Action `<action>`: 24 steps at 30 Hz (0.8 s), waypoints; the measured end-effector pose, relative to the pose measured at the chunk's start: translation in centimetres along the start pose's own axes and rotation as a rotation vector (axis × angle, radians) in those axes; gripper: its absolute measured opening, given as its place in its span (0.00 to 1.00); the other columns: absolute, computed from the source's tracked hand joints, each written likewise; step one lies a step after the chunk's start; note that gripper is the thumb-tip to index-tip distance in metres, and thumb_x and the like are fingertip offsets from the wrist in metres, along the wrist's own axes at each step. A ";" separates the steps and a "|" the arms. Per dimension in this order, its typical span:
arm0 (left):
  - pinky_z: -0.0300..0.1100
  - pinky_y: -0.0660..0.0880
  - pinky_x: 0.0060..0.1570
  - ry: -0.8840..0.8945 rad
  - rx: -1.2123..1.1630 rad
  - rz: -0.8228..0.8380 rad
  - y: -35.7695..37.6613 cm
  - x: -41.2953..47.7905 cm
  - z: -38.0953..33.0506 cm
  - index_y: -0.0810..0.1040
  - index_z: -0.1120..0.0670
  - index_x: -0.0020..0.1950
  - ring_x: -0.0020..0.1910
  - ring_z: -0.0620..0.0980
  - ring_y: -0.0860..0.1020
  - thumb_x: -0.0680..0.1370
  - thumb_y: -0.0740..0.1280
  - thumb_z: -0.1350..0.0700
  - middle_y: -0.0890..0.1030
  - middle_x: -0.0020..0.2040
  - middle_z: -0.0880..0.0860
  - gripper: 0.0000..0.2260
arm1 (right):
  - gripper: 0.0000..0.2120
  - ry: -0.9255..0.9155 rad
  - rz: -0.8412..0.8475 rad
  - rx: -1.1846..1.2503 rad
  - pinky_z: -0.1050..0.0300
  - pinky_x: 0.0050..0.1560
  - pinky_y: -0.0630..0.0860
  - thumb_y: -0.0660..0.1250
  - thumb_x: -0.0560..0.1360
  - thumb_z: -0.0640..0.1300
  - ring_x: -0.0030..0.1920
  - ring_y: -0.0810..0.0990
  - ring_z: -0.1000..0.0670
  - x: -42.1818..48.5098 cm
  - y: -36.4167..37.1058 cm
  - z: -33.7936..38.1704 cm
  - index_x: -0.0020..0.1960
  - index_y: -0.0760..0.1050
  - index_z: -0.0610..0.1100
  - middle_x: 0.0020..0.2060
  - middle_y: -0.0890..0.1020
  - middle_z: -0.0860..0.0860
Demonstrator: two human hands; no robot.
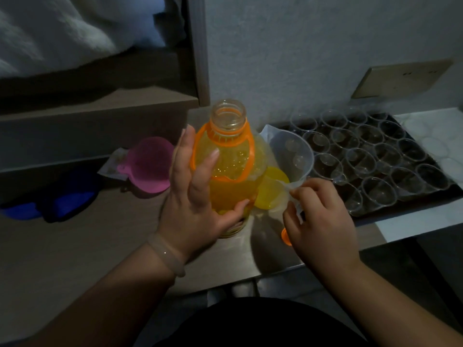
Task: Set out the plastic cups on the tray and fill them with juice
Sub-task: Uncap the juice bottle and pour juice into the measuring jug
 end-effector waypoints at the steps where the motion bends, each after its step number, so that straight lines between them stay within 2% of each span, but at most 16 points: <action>1: 0.57 0.60 0.71 -0.002 -0.003 0.001 0.0 0.0 0.0 0.51 0.51 0.70 0.76 0.60 0.52 0.70 0.73 0.43 0.52 0.73 0.63 0.40 | 0.06 0.002 0.004 -0.002 0.58 0.31 0.72 0.72 0.68 0.34 0.38 0.76 0.44 0.0 0.0 0.0 0.43 0.77 0.37 0.46 0.77 0.43; 3: 0.56 0.60 0.72 -0.008 -0.002 0.002 0.0 0.0 0.1 0.51 0.50 0.70 0.76 0.59 0.51 0.70 0.73 0.43 0.52 0.73 0.63 0.40 | 0.05 -0.008 0.003 -0.017 0.57 0.35 0.71 0.70 0.69 0.37 0.40 0.76 0.45 0.0 0.0 0.0 0.44 0.77 0.37 0.47 0.77 0.43; 5: 0.57 0.60 0.72 -0.007 0.003 0.002 -0.1 -0.1 0.1 0.51 0.51 0.70 0.76 0.59 0.51 0.70 0.73 0.43 0.52 0.73 0.64 0.40 | 0.09 -0.048 -0.001 -0.023 0.54 0.45 0.72 0.68 0.70 0.42 0.46 0.75 0.44 0.0 -0.3 0.6 0.48 0.78 0.38 0.49 0.77 0.41; 8: 0.58 0.62 0.70 -0.001 0.011 -0.007 -0.3 -0.4 0.3 0.51 0.51 0.71 0.76 0.60 0.52 0.70 0.74 0.43 0.52 0.73 0.64 0.40 | 0.14 -0.191 -0.066 0.009 0.50 0.61 0.66 0.68 0.73 0.45 0.56 0.74 0.40 0.3 -2.3 3.3 0.56 0.79 0.39 0.58 0.75 0.41; 10: 0.61 0.64 0.68 0.002 0.003 -0.012 -0.3 -0.5 0.4 0.52 0.50 0.71 0.75 0.64 0.54 0.70 0.74 0.44 0.52 0.73 0.64 0.39 | 0.16 -0.317 -0.100 0.084 0.46 0.65 0.67 0.66 0.76 0.45 0.61 0.74 0.39 0.7 -3.6 6.2 0.62 0.77 0.41 0.63 0.73 0.43; 12: 0.64 0.65 0.65 0.020 -0.042 -0.013 -0.5 -0.6 0.3 0.53 0.47 0.72 0.74 0.67 0.55 0.71 0.72 0.45 0.51 0.74 0.63 0.37 | 0.17 -0.456 -0.087 0.137 0.41 0.61 0.70 0.66 0.77 0.44 0.63 0.73 0.41 1.3 -4.1 9.4 0.66 0.75 0.44 0.66 0.74 0.46; 14: 0.65 0.66 0.64 0.032 -0.109 0.016 -0.7 -0.6 0.4 0.50 0.41 0.75 0.74 0.67 0.54 0.74 0.69 0.44 0.46 0.77 0.58 0.37 | 0.17 -0.544 -0.073 0.120 0.42 0.57 0.71 0.67 0.76 0.43 0.62 0.75 0.42 2.0 -3.6 11.6 0.65 0.76 0.44 0.64 0.77 0.46; 18: 0.62 0.66 0.66 0.044 -0.162 0.052 -1.1 -1.0 1.0 0.40 0.41 0.77 0.76 0.64 0.53 0.76 0.65 0.43 0.39 0.78 0.48 0.39 | 0.13 -0.486 -0.072 0.087 0.46 0.54 0.72 0.65 0.78 0.42 0.54 0.77 0.42 3.1 -2.1 13.0 0.60 0.80 0.41 0.52 0.82 0.44; 21: 0.52 0.62 0.71 0.048 -0.188 0.083 -0.5 -2.4 2.4 0.35 0.43 0.76 0.77 0.55 0.50 0.74 0.69 0.46 0.38 0.78 0.50 0.46 | 0.10 -0.401 -0.072 0.090 0.46 0.47 0.73 0.66 0.78 0.40 0.47 0.77 0.41 3.4 -1.5 13.5 0.55 0.82 0.38 0.47 0.81 0.42; 24: 0.48 0.56 0.73 0.019 -0.186 0.137 1.1 -4.7 4.0 0.34 0.45 0.77 0.77 0.53 0.48 0.75 0.67 0.41 0.42 0.78 0.57 0.46 | 0.09 -0.349 -0.051 0.054 0.54 0.49 0.68 0.67 0.77 0.39 0.45 0.77 0.42 3.7 -1.2 13.7 0.54 0.81 0.37 0.45 0.80 0.42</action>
Point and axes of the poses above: each hand's wrist, its own x-axis towards the middle knuckle, its own y-axis out of the palm, z = x × y, the point moved 10 cm from there along x, towards the middle knuckle
